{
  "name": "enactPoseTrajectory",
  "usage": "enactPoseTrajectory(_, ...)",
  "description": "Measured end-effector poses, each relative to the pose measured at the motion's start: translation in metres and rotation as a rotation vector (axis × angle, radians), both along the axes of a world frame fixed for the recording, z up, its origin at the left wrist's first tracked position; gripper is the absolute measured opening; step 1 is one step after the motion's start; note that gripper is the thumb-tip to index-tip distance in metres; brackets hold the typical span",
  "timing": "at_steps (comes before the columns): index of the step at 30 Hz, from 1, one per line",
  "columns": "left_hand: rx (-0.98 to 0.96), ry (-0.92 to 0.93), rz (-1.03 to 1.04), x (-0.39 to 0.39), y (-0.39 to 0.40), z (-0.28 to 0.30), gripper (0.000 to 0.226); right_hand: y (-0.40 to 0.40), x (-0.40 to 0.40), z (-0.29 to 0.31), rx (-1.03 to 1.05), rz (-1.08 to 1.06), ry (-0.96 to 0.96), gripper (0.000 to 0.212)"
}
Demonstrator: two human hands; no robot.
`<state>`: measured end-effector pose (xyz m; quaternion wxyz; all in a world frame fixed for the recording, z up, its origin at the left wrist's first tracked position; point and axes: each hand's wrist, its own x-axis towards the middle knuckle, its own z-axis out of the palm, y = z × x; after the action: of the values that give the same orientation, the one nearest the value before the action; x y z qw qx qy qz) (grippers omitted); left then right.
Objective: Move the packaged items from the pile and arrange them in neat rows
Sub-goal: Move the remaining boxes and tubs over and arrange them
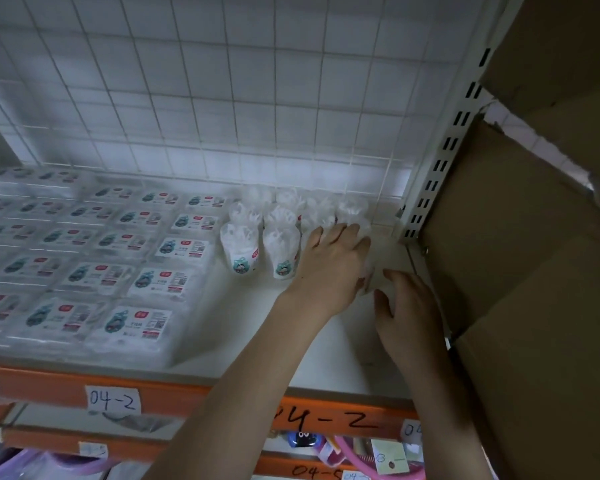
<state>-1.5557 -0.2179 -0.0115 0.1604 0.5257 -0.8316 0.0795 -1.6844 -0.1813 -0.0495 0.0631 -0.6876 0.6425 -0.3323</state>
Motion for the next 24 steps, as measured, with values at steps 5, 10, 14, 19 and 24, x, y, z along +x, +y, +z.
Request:
enactPoseTrajectory(5,0.034,0.094,0.065,0.052,0.03,0.016,0.063,0.008,0.026,0.016,-0.113,-0.034,0.008,0.023)
enactPoseTrajectory(10,0.004,0.183,0.249,0.155,0.079,0.014,0.056,0.025,0.089,0.027,-0.209,-0.027,0.01,0.027)
enactPoseTrajectory(14,-0.003,0.23,0.386,0.253,0.128,0.007,0.048,0.042,0.155,0.027,-0.175,-0.055,0.045,0.029)
enactPoseTrajectory(19,-0.02,0.266,0.455,0.364,0.184,-0.006,0.039,0.081,0.27,0.026,-0.143,0.017,-0.029,0.033)
enactPoseTrajectory(24,0.037,0.257,0.553,0.482,0.253,-0.018,0.039,0.129,0.414,0.02,-0.134,0.217,-0.083,0.034)
